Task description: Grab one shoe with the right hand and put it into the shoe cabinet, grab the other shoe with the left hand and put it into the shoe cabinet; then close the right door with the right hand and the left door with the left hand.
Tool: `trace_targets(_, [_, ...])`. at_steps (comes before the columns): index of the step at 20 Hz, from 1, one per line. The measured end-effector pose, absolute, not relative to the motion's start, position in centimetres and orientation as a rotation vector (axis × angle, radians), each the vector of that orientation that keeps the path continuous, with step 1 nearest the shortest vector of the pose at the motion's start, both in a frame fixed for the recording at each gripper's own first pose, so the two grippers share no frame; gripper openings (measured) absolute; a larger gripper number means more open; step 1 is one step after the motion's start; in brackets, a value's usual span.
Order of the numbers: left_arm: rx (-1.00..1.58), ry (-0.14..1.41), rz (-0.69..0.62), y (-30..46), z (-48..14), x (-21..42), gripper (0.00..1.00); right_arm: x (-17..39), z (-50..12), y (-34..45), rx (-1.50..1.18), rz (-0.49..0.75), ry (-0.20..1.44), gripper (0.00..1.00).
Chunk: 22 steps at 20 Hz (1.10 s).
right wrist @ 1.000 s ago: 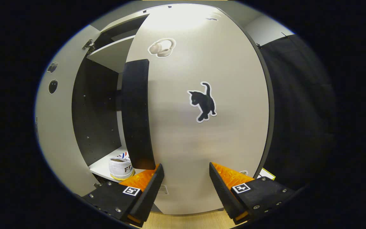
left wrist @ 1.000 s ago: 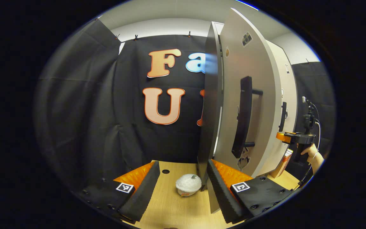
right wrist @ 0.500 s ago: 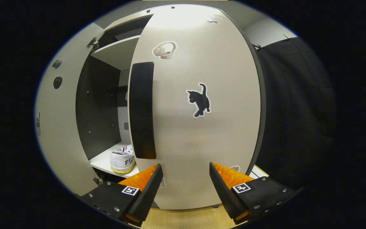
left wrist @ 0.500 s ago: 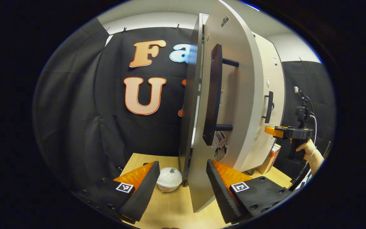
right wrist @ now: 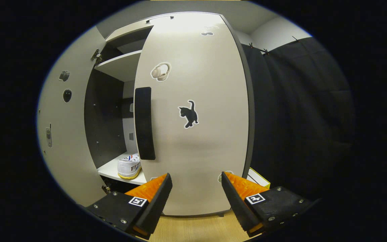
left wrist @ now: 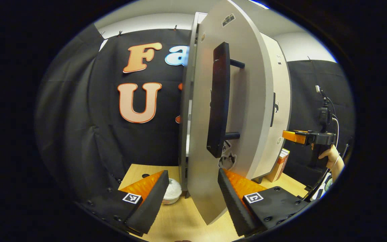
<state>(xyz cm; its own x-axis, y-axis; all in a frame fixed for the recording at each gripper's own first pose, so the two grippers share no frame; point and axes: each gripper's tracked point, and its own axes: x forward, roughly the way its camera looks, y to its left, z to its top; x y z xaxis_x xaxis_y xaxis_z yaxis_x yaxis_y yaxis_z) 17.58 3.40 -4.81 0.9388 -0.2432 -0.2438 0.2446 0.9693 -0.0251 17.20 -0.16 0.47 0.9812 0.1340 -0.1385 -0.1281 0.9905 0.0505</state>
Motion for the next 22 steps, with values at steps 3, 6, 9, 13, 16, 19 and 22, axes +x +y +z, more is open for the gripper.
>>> trace_targets(3, [0.014, 0.247, -0.278, 1.1, -5.1, 18.3, 0.95, 16.3, 1.3, -1.4, 0.045, 0.134, 0.127, 0.91])
trace_targets(6, [0.021, 0.251, -0.273, -0.5, -5.3, 18.9, 0.97, 16.1, 2.1, -2.7, 0.017, 0.132, 0.112, 0.91])
trace_targets(9, [-0.001, 0.257, -0.272, -2.1, -5.5, 20.3, 0.95, 16.2, 2.7, -3.6, 0.028, 0.152, 0.105, 0.91])
trace_targets(13, [-0.002, 0.265, -0.268, -4.4, -6.3, 21.7, 0.96, 17.1, 3.1, -4.8, 0.029, 0.173, 0.101, 0.91])
trace_targets(16, [0.018, 0.289, -0.240, -6.0, -7.6, 24.0, 0.96, 17.5, 3.0, -6.4, 0.024, 0.171, 0.098, 0.91])
trace_targets(19, [0.030, 0.294, -0.223, -7.5, -8.3, 26.6, 0.96, 18.0, 2.8, -8.6, 0.029, 0.156, 0.101, 0.91])
trace_targets(22, [0.047, 0.291, -0.204, -8.8, -8.7, 28.5, 0.96, 18.5, 2.6, -10.7, 0.032, 0.137, 0.107, 0.91])
